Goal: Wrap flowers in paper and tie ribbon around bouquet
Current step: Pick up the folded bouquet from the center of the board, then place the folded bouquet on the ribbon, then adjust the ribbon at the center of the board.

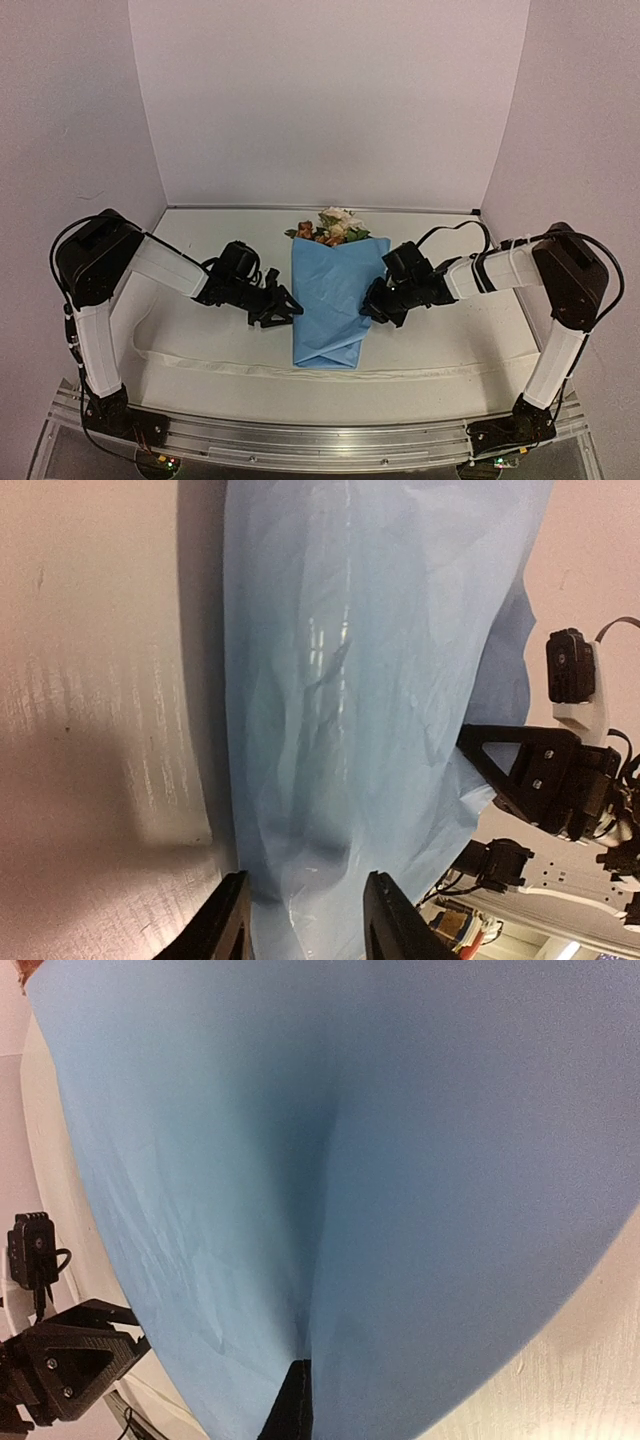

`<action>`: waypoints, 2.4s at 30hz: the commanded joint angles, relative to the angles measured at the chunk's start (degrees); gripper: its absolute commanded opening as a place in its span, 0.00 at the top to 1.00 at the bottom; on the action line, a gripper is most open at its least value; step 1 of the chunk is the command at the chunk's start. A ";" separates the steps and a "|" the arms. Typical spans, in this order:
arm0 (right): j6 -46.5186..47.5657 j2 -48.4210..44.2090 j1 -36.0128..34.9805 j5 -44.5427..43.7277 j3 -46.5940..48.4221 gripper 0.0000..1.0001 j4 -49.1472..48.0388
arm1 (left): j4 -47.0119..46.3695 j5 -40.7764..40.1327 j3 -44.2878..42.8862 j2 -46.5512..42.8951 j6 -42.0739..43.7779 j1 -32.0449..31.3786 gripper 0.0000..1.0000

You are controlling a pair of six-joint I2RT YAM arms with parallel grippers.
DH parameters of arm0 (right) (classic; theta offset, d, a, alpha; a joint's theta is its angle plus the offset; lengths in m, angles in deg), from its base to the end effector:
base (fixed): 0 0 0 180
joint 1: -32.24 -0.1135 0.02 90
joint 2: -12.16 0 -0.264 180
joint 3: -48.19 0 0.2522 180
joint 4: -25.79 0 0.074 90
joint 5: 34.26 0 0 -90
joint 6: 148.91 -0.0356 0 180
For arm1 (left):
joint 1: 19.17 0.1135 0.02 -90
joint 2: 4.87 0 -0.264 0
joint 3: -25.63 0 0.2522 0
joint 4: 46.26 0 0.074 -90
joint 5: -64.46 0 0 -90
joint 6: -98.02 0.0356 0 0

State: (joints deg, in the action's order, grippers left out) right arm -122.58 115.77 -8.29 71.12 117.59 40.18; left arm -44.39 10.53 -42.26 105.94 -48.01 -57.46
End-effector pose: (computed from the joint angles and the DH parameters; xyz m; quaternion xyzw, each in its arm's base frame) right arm 0.2693 0.2426 0.1470 0.1396 0.9177 0.3533 0.1164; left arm 0.2785 -0.2466 0.1161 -0.0178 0.8857 -0.4623 0.0389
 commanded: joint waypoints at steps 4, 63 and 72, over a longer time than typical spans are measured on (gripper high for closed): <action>-6.72 -3.96 0.02 1.94 3.81 1.00 9.42 | 5.17 -2.29 0.42 -8.10 -0.21 -0.32 0.51; 1.75 -39.25 -15.47 -34.55 -16.60 0.04 36.91 | 68.88 -59.83 26.51 -65.92 -39.85 7.30 0.19; 3.06 -48.05 -9.14 -31.57 -20.32 0.02 43.32 | 64.82 -64.83 22.01 -53.61 -27.05 16.43 0.19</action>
State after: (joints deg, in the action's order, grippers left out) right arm -120.41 70.05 -21.38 38.94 99.10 77.89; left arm 21.56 -50.21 -16.26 45.84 -83.03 -45.40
